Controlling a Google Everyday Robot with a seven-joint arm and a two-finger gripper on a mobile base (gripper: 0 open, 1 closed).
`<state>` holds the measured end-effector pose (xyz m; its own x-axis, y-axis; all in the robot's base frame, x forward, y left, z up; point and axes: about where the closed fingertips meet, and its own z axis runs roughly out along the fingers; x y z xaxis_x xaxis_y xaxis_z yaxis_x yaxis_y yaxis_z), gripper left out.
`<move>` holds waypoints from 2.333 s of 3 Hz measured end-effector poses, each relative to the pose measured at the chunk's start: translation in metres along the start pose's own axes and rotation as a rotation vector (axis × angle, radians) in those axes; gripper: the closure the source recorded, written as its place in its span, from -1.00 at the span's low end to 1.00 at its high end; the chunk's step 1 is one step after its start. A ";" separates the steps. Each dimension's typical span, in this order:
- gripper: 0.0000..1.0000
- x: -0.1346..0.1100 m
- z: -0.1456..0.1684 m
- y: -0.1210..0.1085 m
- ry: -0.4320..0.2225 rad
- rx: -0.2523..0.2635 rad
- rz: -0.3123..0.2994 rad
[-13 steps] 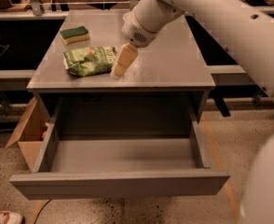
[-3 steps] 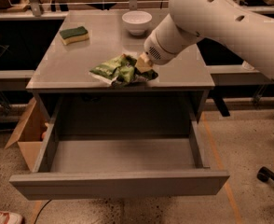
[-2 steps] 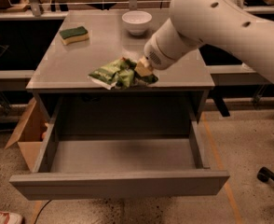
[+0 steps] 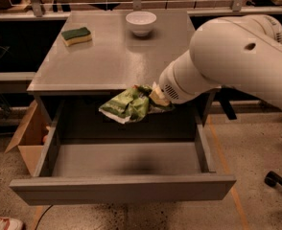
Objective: Place green jalapeno chip bag into top drawer
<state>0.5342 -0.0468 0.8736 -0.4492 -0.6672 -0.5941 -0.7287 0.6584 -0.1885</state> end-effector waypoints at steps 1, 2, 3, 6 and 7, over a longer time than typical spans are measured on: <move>1.00 0.025 0.012 0.018 0.067 -0.022 0.007; 1.00 0.052 0.048 0.028 0.151 -0.058 0.025; 1.00 0.061 0.071 0.027 0.166 -0.060 0.041; 0.63 0.061 0.135 0.018 0.065 -0.021 0.142; 0.16 0.060 0.134 0.018 0.064 -0.020 0.139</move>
Offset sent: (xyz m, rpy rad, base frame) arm -0.0221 -0.0009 -0.1086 -0.1014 0.2251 -0.0180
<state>0.5633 -0.0280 0.7298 -0.5782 -0.5911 -0.5625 -0.6669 0.7395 -0.0915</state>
